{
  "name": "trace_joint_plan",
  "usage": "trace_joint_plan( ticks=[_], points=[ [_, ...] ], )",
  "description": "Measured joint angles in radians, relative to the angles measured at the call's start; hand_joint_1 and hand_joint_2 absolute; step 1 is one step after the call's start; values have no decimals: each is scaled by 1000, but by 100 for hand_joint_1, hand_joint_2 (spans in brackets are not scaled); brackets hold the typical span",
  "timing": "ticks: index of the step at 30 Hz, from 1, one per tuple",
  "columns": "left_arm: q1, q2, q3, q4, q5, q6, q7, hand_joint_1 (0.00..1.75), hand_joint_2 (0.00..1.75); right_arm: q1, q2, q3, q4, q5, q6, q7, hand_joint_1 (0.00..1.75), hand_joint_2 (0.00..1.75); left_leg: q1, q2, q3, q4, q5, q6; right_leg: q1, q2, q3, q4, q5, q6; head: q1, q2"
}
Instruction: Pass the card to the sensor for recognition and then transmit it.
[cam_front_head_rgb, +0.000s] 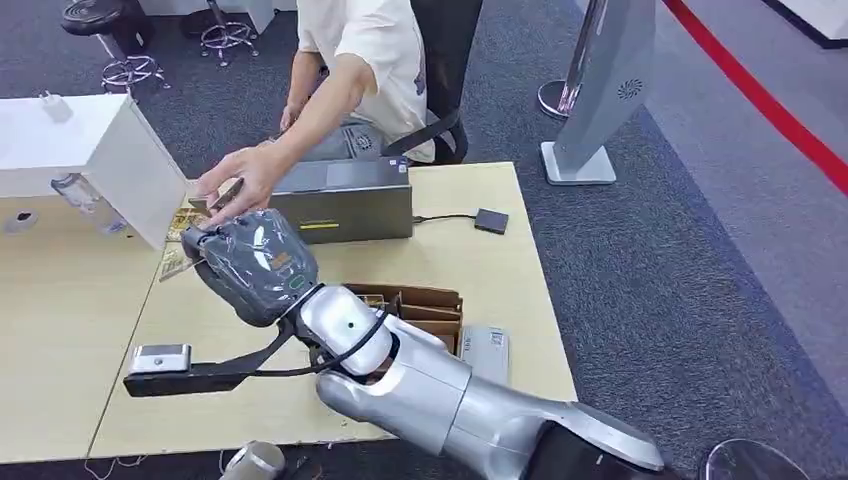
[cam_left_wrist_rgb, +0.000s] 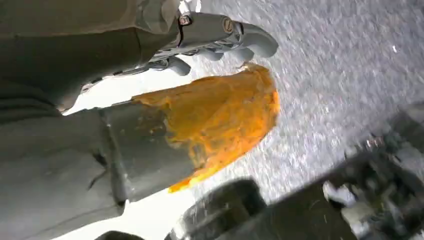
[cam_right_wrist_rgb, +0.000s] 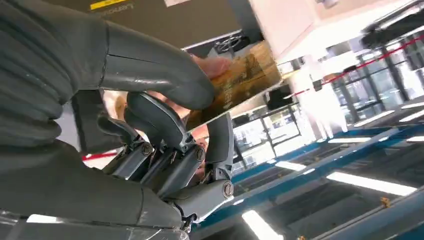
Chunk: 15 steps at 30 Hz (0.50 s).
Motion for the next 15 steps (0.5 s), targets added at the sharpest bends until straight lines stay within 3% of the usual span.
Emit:
trace_joint_plan(
  ticks=[3,7,10,11,13,14,15],
  points=[
    [-25,-37,-24,45,24,132,47,0,0,-1,0,-28,31,26,0,-45,175,175,-1,-7,-6,0,5,4,-1,-7,-3,0,1,1,0,0],
    [-44,-59,-34,87,52,168,80,0,0,0,0,-58,52,23,0,-86,175,175,-1,-6,-12,0,6,7,-1,-7,-7,-1,6,4,0,0],
    [-45,-64,-39,89,60,149,83,0,0,1,0,-61,59,21,0,-81,175,175,-1,-7,-15,1,8,9,-2,-7,-9,-2,7,6,0,0],
    [-45,-64,-43,89,64,144,83,0,0,1,0,-62,61,21,0,-79,3,175,-1,-7,-15,1,8,9,-2,-7,-10,-3,7,6,0,0],
    [-45,-66,-52,89,74,136,83,0,0,2,0,-62,64,14,0,-76,0,175,-2,-8,-17,1,9,10,-3,-7,-10,-3,8,7,0,0],
    [-45,-66,-58,89,83,133,83,0,0,2,0,-61,65,10,0,-76,0,0,-2,-8,-17,1,9,10,-4,-7,-10,-4,8,7,0,0],
    [-46,-66,-66,89,98,131,85,0,0,2,0,-61,66,2,0,-76,0,0,-2,-8,-17,1,9,11,-4,-7,-11,-4,8,8,0,0]
  ],
)
